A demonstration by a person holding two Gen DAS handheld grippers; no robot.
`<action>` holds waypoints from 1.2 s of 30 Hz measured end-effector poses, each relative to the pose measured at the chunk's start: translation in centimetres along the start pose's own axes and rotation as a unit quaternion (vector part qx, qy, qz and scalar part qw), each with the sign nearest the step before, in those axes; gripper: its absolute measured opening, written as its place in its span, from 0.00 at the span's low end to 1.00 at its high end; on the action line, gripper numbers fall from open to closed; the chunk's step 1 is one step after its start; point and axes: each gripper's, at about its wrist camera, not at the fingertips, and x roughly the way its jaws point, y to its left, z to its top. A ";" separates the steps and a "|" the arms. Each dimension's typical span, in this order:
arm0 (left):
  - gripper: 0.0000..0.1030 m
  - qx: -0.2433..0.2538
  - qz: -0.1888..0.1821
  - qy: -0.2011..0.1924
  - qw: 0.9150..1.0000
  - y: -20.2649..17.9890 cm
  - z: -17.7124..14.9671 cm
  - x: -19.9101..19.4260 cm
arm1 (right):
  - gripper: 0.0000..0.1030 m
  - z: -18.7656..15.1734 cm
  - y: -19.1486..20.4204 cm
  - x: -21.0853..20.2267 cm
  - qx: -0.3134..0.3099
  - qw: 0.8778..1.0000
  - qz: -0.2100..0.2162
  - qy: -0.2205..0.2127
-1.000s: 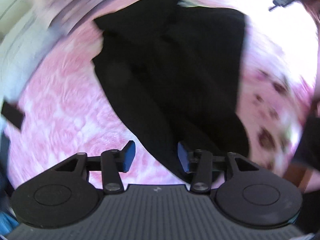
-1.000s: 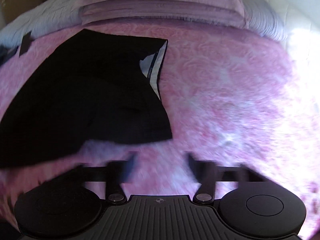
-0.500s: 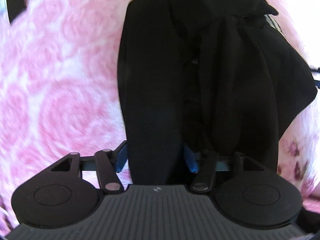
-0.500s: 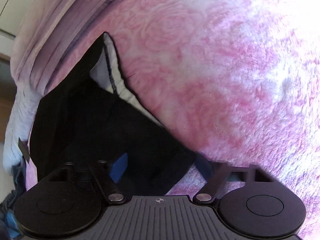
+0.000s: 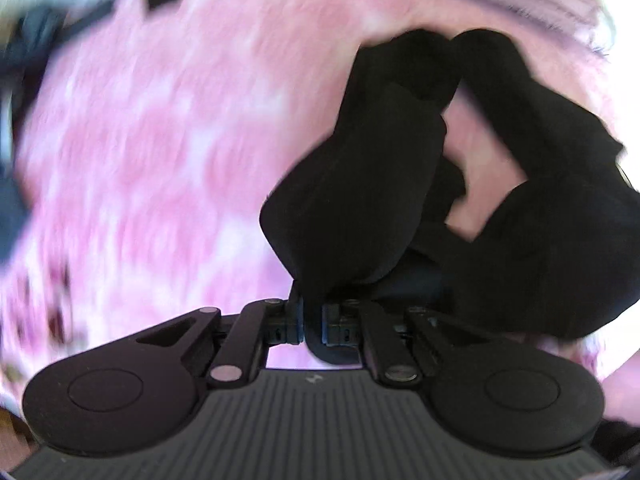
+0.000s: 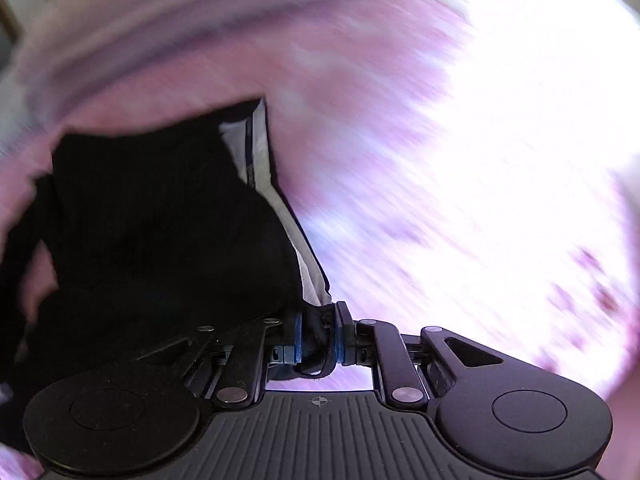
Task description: Fold clothes
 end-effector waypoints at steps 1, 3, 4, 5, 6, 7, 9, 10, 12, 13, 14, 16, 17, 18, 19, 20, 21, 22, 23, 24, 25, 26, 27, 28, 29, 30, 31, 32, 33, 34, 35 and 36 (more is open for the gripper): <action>0.07 -0.011 -0.002 0.023 1.000 0.4 -1.5 0.6 | 0.13 -1.4 -0.9 -0.2 0.007 1.000 -0.016 0.016; 0.09 -0.033 -0.006 0.065 0.997 1.1 -4.1 1.9 | 0.13 -3.7 -1.5 0.0 0.015 0.998 -0.040 0.040; 0.11 -0.042 -0.007 0.083 0.996 1.4 -5.0 2.5 | 0.13 -4.5 -1.4 0.3 0.017 0.997 -0.046 0.052; 0.14 -0.053 -0.006 0.103 0.993 1.6 -6.1 3.0 | 0.14 -4.9 -1.0 0.8 0.019 0.997 -0.050 0.064; 0.19 -0.058 -0.001 0.113 0.992 2.0 -6.4 3.1 | 0.14 -5.2 -0.6 1.3 0.020 0.995 -0.054 0.076; 0.20 -0.059 0.006 0.118 0.991 2.5 -6.4 3.0 | 0.16 -5.4 0.0 1.6 0.018 0.994 -0.062 0.083; 0.25 -0.053 0.021 0.115 0.992 3.3 -5.9 2.5 | 0.33 -4.6 1.3 1.9 0.000 0.993 -0.086 0.080; 0.27 -0.041 0.029 0.102 0.994 3.5 -5.2 2.0 | 0.45 -4.1 1.8 1.8 -0.011 0.993 -0.095 0.071; 0.28 -0.015 0.044 0.069 0.997 3.9 -3.4 1.0 | 0.52 -3.3 2.8 1.1 -0.031 0.993 -0.107 0.047; 0.28 -0.002 0.051 0.048 0.998 4.0 -2.2 0.5 | 0.52 -2.8 3.6 0.7 -0.040 0.993 -0.108 0.034; 0.29 0.001 0.050 0.028 0.998 4.4 -0.6 0.2 | 0.52 -2.4 4.6 0.6 -0.050 0.993 -0.103 0.022; 0.34 0.001 0.041 -0.007 0.999 4.8 2.8 0.6 | 0.52 -1.6 6.6 0.6 -0.071 0.993 -0.089 0.002; 0.36 0.006 0.033 -0.021 0.999 4.5 4.6 1.2 | 0.52 -1.2 7.7 0.9 -0.083 0.994 -0.075 -0.004; 0.37 0.013 0.024 -0.033 0.999 4.2 6.4 2.0 | 0.52 -0.8 9.0 1.3 -0.096 0.994 -0.057 -0.009; 0.39 0.022 0.009 -0.044 0.999 3.8 8.2 2.9 | 0.52 -0.4 10.4 1.8 -0.114 0.993 -0.040 -0.011; 0.44 0.034 -0.006 -0.055 0.998 3.2 10.0 4.1 | 0.52 -0.1 11.9 2.3 -0.133 0.991 -0.023 -0.013; 0.48 0.048 -0.020 -0.066 0.996 2.7 11.7 5.3 | 0.52 0.3 13.5 2.8 -0.153 0.988 -0.005 -0.015; 0.51 0.062 -0.030 -0.075 0.995 2.1 13.3 6.6 | 0.52 0.6 15.3 3.2 -0.175 0.984 0.013 -0.018; 0.52 0.076 -0.039 -0.081 0.993 1.5 14.9 8.0 | 0.52 1.0 16.9 3.5 -0.199 0.979 0.030 -0.022; 0.52 0.087 -0.045 -0.082 0.992 1.1 16.3 9.4 | 0.52 1.4 18.4 3.8 -0.223 0.973 0.047 -0.027; 0.52 0.094 -0.050 -0.081 0.991 0.8 17.6 10.8 | 0.52 1.8 19.8 4.1 -0.250 0.966 0.063 -0.032; 0.54 0.098 -0.055 -0.076 0.991 0.6 18.7 12.5 | 0.54 2.2 21.0 4.4 -0.279 0.957 0.074 -0.036; 0.54 0.098 -0.061 -0.068 0.991 0.5 19.6 14.0 | 0.57 2.5 22.2 4.6 -0.307 0.947 0.084 -0.039; 0.53 0.098 -0.074 -0.056 0.991 0.4 20.5 15.3 | 0.62 2.7 23.3 4.8 -0.331 0.938 0.089 -0.045; 0.51 0.098 -0.090 -0.044 0.990 0.1 21.3 16.6 | 0.65 2.9 24.0 4.9 -0.347 0.932 0.091 -0.052; 0.45 0.103 -0.106 -0.037 0.988 0.1 21.7 17.0 | 0.65 3.2 24.4 5.3 -0.355 0.929 0.093 -0.053; 0.33 0.111 -0.122 -0.034 0.986 0.1 22.0 16.9 | 0.65 3.4 24.7 5.8 -0.360 0.927 0.095 -0.052; 0.10 0.118 -0.138 -0.031 0.983 0.2 22.2 16.9 | 0.65 3.6 25.0 6.3 -0.356 0.928 0.095 -0.049; 0.07 0.125 -0.141 -0.030 0.982 0.2 22.4 16.5 | 0.65 3.8 25.1 6.8 -0.350 0.931 0.095 -0.043; 0.05 0.142 -0.131 -0.036 0.980 0.2 22.4 15.5 | 0.65 4.1 25.3 7.2 -0.343 0.934 0.095 -0.038; 0.05 0.163 -0.118 -0.050 0.978 0.4 22.4 14.0 | 0.65 4.1 25.5 7.7 -0.338 0.936 0.095 -0.034; 0.04 0.181 -0.097 -0.075 0.976 1.0 22.5 11.9 | 0.65 4.0 25.7 8.1 -0.334 0.937 0.094 -0.030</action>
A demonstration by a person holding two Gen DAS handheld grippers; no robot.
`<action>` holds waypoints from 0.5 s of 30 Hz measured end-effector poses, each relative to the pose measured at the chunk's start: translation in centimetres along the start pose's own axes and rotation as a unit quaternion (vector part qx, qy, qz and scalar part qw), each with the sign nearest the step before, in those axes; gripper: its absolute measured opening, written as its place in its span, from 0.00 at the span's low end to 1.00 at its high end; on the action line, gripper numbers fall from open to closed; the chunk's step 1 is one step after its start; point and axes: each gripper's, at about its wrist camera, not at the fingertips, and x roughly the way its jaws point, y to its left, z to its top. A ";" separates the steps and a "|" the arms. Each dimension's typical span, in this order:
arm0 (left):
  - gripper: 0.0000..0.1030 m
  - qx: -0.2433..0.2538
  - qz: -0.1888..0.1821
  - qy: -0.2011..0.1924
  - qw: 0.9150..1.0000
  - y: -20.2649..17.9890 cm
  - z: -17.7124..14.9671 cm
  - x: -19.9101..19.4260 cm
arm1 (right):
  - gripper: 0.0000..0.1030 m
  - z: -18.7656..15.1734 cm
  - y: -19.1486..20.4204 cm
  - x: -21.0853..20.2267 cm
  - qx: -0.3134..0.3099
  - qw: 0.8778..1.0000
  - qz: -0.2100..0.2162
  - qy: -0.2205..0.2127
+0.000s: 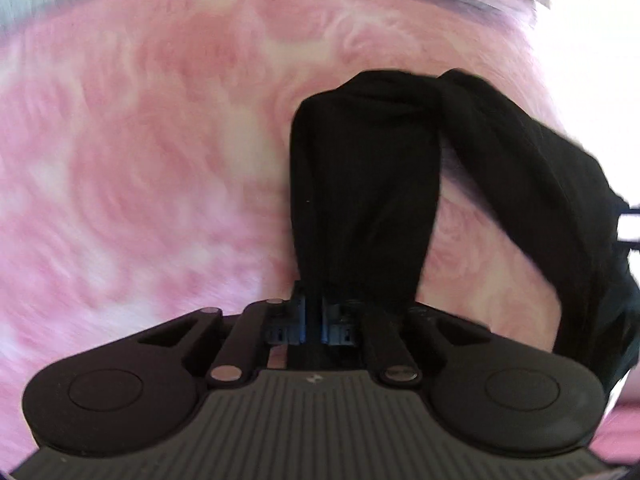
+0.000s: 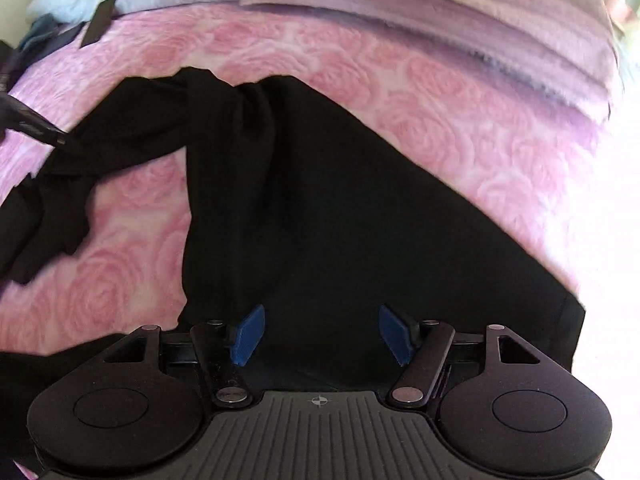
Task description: Fold clothes
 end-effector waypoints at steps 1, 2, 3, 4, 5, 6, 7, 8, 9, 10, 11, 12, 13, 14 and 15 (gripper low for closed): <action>0.04 0.021 0.029 -0.023 0.999 0.4 0.4 -2.4 | 0.65 0.0 0.1 0.3 0.002 1.000 0.000 0.004; 0.04 0.042 0.057 -0.045 0.996 0.7 0.8 -4.9 | 0.65 0.1 0.4 0.6 0.002 1.000 0.002 0.007; 0.05 0.063 0.086 -0.068 0.992 1.1 1.2 -7.3 | 0.65 0.1 0.5 0.6 0.001 1.000 0.005 0.008; 0.05 0.104 0.120 -0.085 0.984 0.8 1.3 -9.4 | 0.65 0.2 0.8 0.5 -0.001 1.000 0.008 0.006; 0.06 0.154 0.157 -0.099 0.970 0.3 1.2 -11.2 | 0.65 0.4 1.2 0.3 -0.002 1.000 0.010 0.004; 0.06 0.204 0.193 -0.113 0.953 -0.3 1.1 -13.0 | 0.65 0.5 1.5 0.3 0.000 1.000 0.012 0.003; 0.07 0.243 0.221 -0.114 0.938 -0.9 0.4 -13.7 | 0.65 0.6 1.7 0.3 0.003 1.000 0.014 0.002; 0.09 0.278 0.244 -0.108 0.923 -1.5 -0.7 -13.8 | 0.65 0.7 1.9 0.3 0.005 1.000 0.016 0.002; 0.08 0.311 0.267 -0.103 0.906 -2.1 -1.8 -13.9 | 0.65 0.8 2.2 0.4 0.007 1.000 0.018 0.003; 0.08 0.328 0.281 -0.085 0.898 -2.2 -3.2 -13.3 | 0.65 0.8 2.5 0.6 0.010 1.000 0.021 0.004; 0.09 0.336 0.290 -0.062 0.894 -2.1 -4.7 -12.4 | 0.65 0.9 2.8 0.6 0.009 1.000 0.023 0.007; 0.10 0.331 0.295 -0.035 0.896 -1.7 -6.3 -11.4 | 0.65 0.9 3.2 0.7 0.006 1.000 0.026 0.010; 0.10 0.315 0.294 -0.009 0.902 -1.2 -7.9 -10.4 | 0.65 0.9 3.8 0.8 0.001 0.999 0.030 0.012; 0.10 0.295 0.290 0.017 0.910 -0.8 -9.4 -9.5 | 0.65 0.9 4.3 0.8 -0.004 0.999 0.035 0.013; 0.10 0.273 0.284 0.040 0.918 -0.3 -10.8 -8.8 | 0.65 1.0 4.8 0.9 -0.009 0.999 0.039 0.014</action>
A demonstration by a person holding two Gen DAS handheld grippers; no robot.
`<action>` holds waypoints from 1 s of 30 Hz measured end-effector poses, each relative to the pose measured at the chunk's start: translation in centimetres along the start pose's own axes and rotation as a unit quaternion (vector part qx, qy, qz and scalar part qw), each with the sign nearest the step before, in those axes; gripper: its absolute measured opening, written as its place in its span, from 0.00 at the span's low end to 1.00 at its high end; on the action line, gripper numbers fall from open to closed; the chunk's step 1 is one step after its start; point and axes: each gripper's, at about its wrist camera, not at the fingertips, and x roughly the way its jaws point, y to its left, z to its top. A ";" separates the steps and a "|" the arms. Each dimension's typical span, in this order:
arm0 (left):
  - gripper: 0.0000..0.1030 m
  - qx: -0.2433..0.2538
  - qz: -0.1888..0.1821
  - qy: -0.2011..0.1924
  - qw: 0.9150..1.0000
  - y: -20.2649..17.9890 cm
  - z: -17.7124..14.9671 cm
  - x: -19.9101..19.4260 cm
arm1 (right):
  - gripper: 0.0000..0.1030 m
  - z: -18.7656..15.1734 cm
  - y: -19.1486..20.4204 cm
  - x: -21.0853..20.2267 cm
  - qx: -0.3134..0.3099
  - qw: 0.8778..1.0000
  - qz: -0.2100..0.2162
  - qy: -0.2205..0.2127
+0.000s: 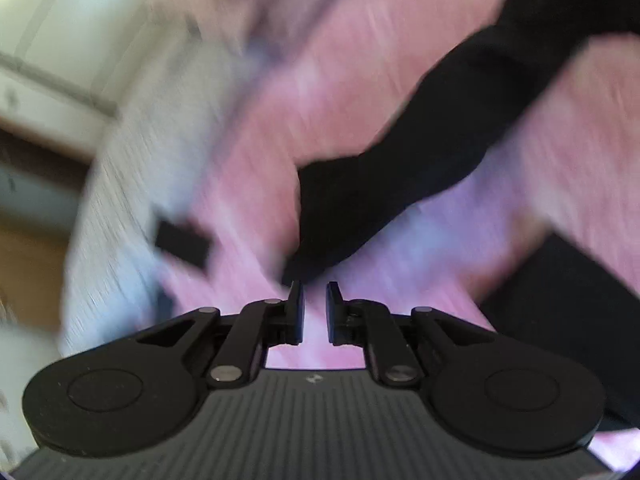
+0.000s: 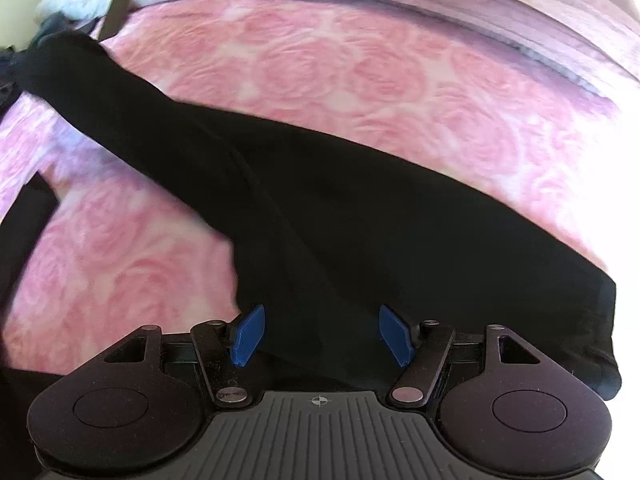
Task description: Fold clothes
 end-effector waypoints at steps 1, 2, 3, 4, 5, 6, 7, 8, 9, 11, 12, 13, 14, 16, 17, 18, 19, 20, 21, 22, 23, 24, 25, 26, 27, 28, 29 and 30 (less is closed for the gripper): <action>0.10 -0.016 -0.014 0.016 1.000 -0.5 -1.2 0.4 | 0.65 0.1 0.5 0.1 -0.006 1.000 0.003 0.001; 0.12 -0.031 -0.027 0.028 0.999 -1.0 -2.4 0.7 | 0.65 0.1 1.1 0.1 -0.011 1.000 0.007 0.002; 0.15 -0.045 -0.035 0.033 0.998 -1.1 -3.1 0.8 | 0.65 0.4 1.7 0.2 -0.020 1.000 0.011 0.000; 0.18 -0.059 -0.042 0.035 0.997 -1.2 -3.6 0.9 | 0.65 0.7 2.5 0.2 -0.031 0.999 0.015 -0.003; 0.25 -0.076 -0.048 0.035 0.995 -1.0 -3.9 0.9 | 0.65 1.2 3.3 0.4 -0.046 0.999 0.021 -0.009; 0.31 -0.094 -0.053 0.032 0.994 -0.7 -4.0 1.1 | 0.65 1.7 4.3 0.6 -0.062 0.998 0.027 -0.016; 0.32 -0.116 -0.060 0.027 0.991 -0.1 -3.9 1.4 | 0.65 2.5 5.4 0.9 -0.080 0.996 0.036 -0.023; 0.32 -0.141 -0.068 0.022 0.987 0.7 -3.6 1.8 | 0.65 3.4 6.6 1.3 -0.099 0.993 0.046 -0.031; 0.35 -0.171 -0.076 0.015 0.982 1.5 -3.3 2.2 | 0.66 4.4 8.0 1.8 -0.119 0.991 0.056 -0.040; 0.40 -0.227 -0.098 -0.001 0.969 3.3 -2.3 3.1 | 0.66 6.5 10.9 3.0 -0.156 0.983 0.076 -0.062; 0.44 -0.254 -0.109 -0.009 0.961 4.3 -1.8 3.6 | 0.67 7.6 12.3 3.7 -0.171 0.979 0.086 -0.072; 0.46 -0.273 -0.118 -0.016 0.955 5.1 -1.1 4.3 | 0.68 8.6 13.8 4.5 -0.187 0.974 0.095 -0.082; 0.50 -0.287 -0.125 -0.022 0.950 6.0 -0.5 5.0 | 0.69 9.6 15.2 5.5 -0.199 0.971 0.103 -0.089; 0.53 -0.318 -0.137 -0.028 0.938 7.9 0.3 7.1 | 0.69 11.0 17.4 7.9 -0.213 0.966 0.116 -0.086; 0.55 -0.340 -0.146 -0.028 0.928 9.0 0.5 8.4 | 0.69 11.7 18.4 9.2 -0.220 0.964 0.122 -0.083; 0.55 -0.366 -0.157 -0.027 0.917 10.1 0.5 10.0 | 0.69 12.2 19.4 10.4 -0.221 0.964 0.131 -0.069; 0.55 -0.385 -0.167 -0.027 0.907 10.9 0.6 11.3 | 0.69 12.4 20.1 11.6 -0.217 0.965 0.142 -0.049; 0.55 -0.399 -0.172 -0.024 0.901 11.5 0.6 12.5 | 0.69 12.2 20.9 12.2 -0.212 0.964 0.158 -0.032; 0.54 -0.411 -0.178 -0.018 0.894 11.8 0.5 13.7 | 0.69 11.9 21.6 12.5 -0.207 0.962 0.178 -0.017; 0.53 -0.422 -0.186 -0.010 0.887 12.1 0.4 14.8 | 0.69 11.6 22.4 12.8 -0.203 0.959 0.197 -0.002; 0.47 -0.438 -0.201 -0.004 0.876 12.4 0.2 16.0 | 0.69 10.9 23.2 12.7 -0.205 0.956 0.210 0.007; 0.35 -0.455 -0.218 0.000 0.863 12.5 -0.1 16.9 | 0.69 10.0 24.0 12.5 -0.210 0.953 0.219 0.015; 0.24 -0.468 -0.232 -0.002 0.853 12.6 -0.4 17.2 | 0.68 9.1 24.8 12.2 -0.212 0.951 0.223 0.021; 0.00 -0.478 -0.245 -0.006 0.843 12.7 -0.8 17.3 | 0.68 8.2 25.6 12.0 -0.212 0.951 0.223 0.027; 0.01 -0.481 -0.240 -0.022 0.843 12.8 -1.3 16.4 | 0.68 7.5 26.1 11.7 -0.205 0.954 0.218 0.028; 0.01 -0.479 -0.227 -0.043 0.847 13.0 -1.9 15.1 | 0.69 6.9 26.5 11.4 -0.195 0.958 0.211 0.027; 0.01 -0.477 -0.214 -0.065 0.850 13.2 -2.5 13.8 | 0.69 6.6 26.6 11.0 -0.177 0.962 0.207 0.026; 0.01 -0.481 -0.199 -0.083 0.850 13.5 -3.6 12.3 | 0.69 6.4 26.6 10.5 -0.155 0.966 0.206 0.026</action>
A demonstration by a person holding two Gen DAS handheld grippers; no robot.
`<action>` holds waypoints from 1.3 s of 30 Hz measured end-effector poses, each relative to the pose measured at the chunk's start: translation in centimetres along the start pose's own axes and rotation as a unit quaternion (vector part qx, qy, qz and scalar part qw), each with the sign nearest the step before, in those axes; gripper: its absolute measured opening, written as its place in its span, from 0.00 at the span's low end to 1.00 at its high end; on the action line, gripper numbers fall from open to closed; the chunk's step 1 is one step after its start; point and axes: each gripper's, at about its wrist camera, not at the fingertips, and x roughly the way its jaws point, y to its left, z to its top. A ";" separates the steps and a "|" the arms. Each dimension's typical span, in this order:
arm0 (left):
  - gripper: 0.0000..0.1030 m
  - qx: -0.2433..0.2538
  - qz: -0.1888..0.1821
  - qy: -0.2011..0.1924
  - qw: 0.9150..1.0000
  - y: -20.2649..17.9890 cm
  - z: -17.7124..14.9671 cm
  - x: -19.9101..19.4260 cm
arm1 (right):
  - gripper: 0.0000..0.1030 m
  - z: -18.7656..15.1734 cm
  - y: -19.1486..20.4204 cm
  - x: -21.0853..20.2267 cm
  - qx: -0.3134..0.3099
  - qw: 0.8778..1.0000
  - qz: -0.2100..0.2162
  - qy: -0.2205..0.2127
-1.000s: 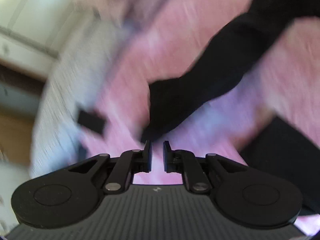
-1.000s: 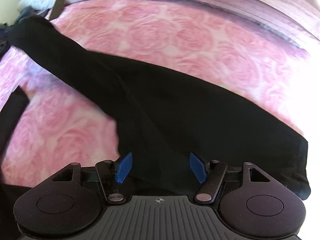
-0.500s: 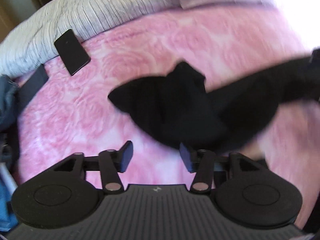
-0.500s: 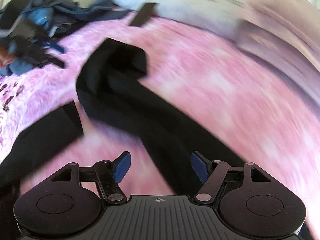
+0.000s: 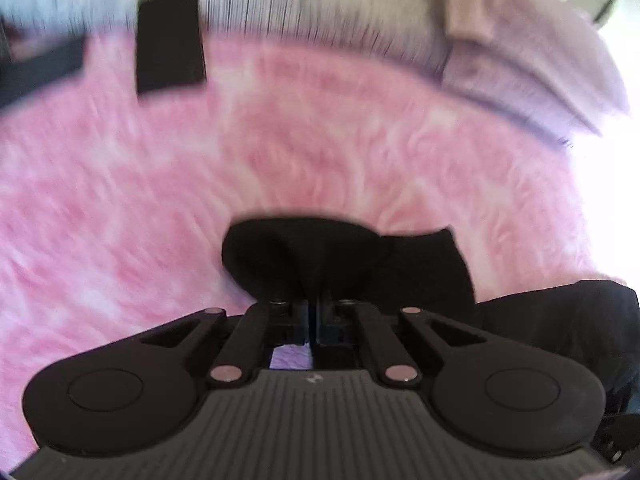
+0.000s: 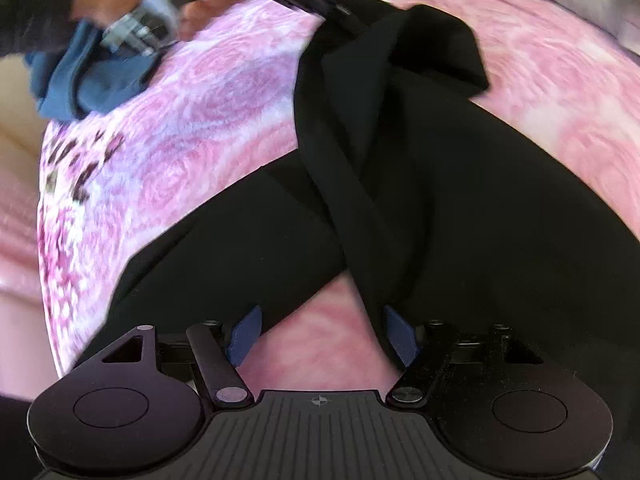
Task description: Fold clothes
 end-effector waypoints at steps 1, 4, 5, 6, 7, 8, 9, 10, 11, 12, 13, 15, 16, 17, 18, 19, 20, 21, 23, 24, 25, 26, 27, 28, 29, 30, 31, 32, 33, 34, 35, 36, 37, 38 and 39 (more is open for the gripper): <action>0.01 -0.002 0.006 -0.023 1.000 0.5 -0.5 -2.0 | 0.69 -0.2 0.2 -0.5 0.020 1.000 0.003 -0.006; 0.04 -0.039 0.042 -0.053 0.997 3.2 -3.2 -6.6 | 0.69 -0.8 0.9 -1.5 0.050 0.998 0.020 -0.016; 0.10 -0.055 0.055 -0.053 0.996 4.2 -4.2 -7.8 | 0.69 -1.0 1.2 -1.6 0.052 0.998 0.026 -0.015; 0.13 -0.061 0.067 -0.038 0.995 4.8 -5.4 -8.3 | 0.69 -1.2 1.5 -1.7 0.051 0.998 0.031 -0.012; 0.13 -0.062 0.079 -0.015 0.995 5.1 -6.5 -8.5 | 0.69 -1.4 1.8 -1.6 0.046 0.998 0.036 -0.007; 0.15 -0.064 0.091 0.007 0.994 5.5 -7.7 -8.6 | 0.69 -1.6 1.8 -1.7 0.044 0.998 0.038 -0.005; 0.17 -0.062 0.099 0.023 0.993 5.6 -8.5 -8.8 | 0.69 -1.8 1.7 -1.8 0.043 0.998 0.039 -0.004; 0.18 -0.061 0.108 0.033 0.992 5.4 -9.0 -8.9 | 0.69 -2.0 1.6 -1.9 0.042 0.998 0.040 -0.003; 0.19 -0.061 0.118 0.040 0.990 5.3 -9.4 -9.1 | 0.69 -2.3 1.3 -2.0 0.044 0.998 0.041 -0.003; 0.21 -0.063 0.129 0.043 0.989 5.1 -9.6 -9.2 | 0.69 -2.5 0.9 -2.2 0.048 0.998 0.041 -0.004; 0.21 -0.066 0.134 0.043 0.988 5.0 -9.6 -9.3 | 0.69 -2.7 0.5 -2.4 0.050 0.998 0.039 -0.004; 0.23 -0.070 0.142 0.045 0.986 5.0 -9.5 -9.3 | 0.69 -3.1 -0.3 -3.1 0.055 0.998 0.030 -0.002; 0.23 -0.070 0.148 0.050 0.985 5.0 -9.3 -9.2 | 0.69 -3.3 -0.7 -3.7 0.058 0.998 0.024 -0.002; 0.25 -0.070 0.154 0.055 0.984 5.0 -9.1 -9.1 | 0.69 -3.6 -1.2 -4.4 0.061 0.998 0.018 -0.004; 0.25 -0.057 0.162 0.054 0.984 4.6 -8.9 -9.1 | 0.69 -3.8 -1.7 -5.1 0.064 0.998 0.012 -0.005; 0.25 -0.039 0.171 0.050 0.983 4.1 -8.5 -9.1 | 0.69 -4.1 -2.2 -5.9 0.068 0.998 0.002 -0.009; 0.25 -0.012 0.173 0.043 0.984 3.4 -7.9 -9.0 | 0.69 -4.5 -2.9 -6.8 0.071 0.997 -0.010 -0.014; 0.27 0.019 0.173 0.035 0.984 2.7 -7.1 -8.8 | 0.69 -5.0 -3.7 -7.7 0.075 0.997 -0.024 -0.020; 0.32 0.083 0.167 0.023 0.982 1.1 -5.5 -8.1 | 0.69 -5.9 -5.4 -9.5 0.082 0.995 -0.051 -0.030; 0.35 0.116 0.159 0.021 0.980 0.2 -4.6 -7.5 | 0.69 -6.5 -6.6 -10.4 0.084 0.994 -0.068 -0.029; 0.37 0.152 0.145 0.024 0.977 -0.8 -3.8 -6.6 | 0.69 -7.2 -8.1 -11.2 0.087 0.992 -0.086 -0.023; 0.43 0.189 0.131 0.029 0.973 -1.8 -3.0 -5.5 | 0.69 -7.9 -9.5 -12.0 0.089 0.990 -0.104 -0.018; 0.47 0.224 0.118 0.036 0.967 -2.8 -2.5 -4.4 | 0.69 -8.6 -10.9 -12.8 0.091 0.988 -0.123 -0.013; 0.48 0.257 0.107 0.045 0.959 -3.7 -2.0 -3.3 | 0.69 -9.4 -12.4 -13.6 0.093 0.986 -0.141 -0.008; 0.48 0.285 0.101 0.055 0.951 -4.8 -1.6 -2.0 | 0.69 -10.1 -13.9 -14.5 0.094 0.983 -0.160 -0.002; 0.48 0.311 0.098 0.067 0.943 -5.9 -1.2 -0.6 | 0.69 -11.0 -15.6 -15.3 0.096 0.979 -0.181 0.004; 0.48 0.327 0.089 0.075 0.938 -7.1 -0.9 0.5 | 0.69 -11.9 -17.3 -16.3 0.100 0.974 -0.202 0.009; 0.48 0.339 0.079 0.081 0.934 -8.3 -0.7 1.6 | 0.69 -12.8 -19.2 -17.2 0.111 0.968 -0.222 0.012; 0.48 0.352 0.068 0.087 0.930 -9.5 -0.6 2.6 | 0.69 -13.7 -21.1 -18.3 0.130 0.962 -0.239 0.010; 0.48 0.361 0.057 0.093 0.926 -10.7 -0.5 3.6 | 0.69 -14.6 -23.1 -19.4 0.150 0.956 -0.253 0.006; 0.48 0.369 0.045 0.098 0.923 -12.0 -0.6 4.6 | 0.69 -15.5 -25.0 -20.4 0.169 0.950 -0.264 0.002; 0.48 0.376 0.034 0.105 0.920 -13.3 -0.7 5.6 | 0.69 -16.3 -26.8 -21.3 0.187 0.943 -0.274 -0.001; 0.48 0.384 0.023 0.110 0.917 -14.6 -0.9 6.6 | 0.69 -17.1 -28.7 -22.1 0.205 0.937 -0.285 -0.005; 0.48 0.394 0.013 0.116 0.912 -15.9 -1.2 7.4 | 0.69 -17.9 -30.3 -22.8 0.211 0.932 -0.293 -0.002; 0.48 0.406 0.002 0.121 0.906 -17.3 -1.5 8.3 | 0.69 -18.6 -31.8 -23.1 0.204 0.932 -0.298 0.006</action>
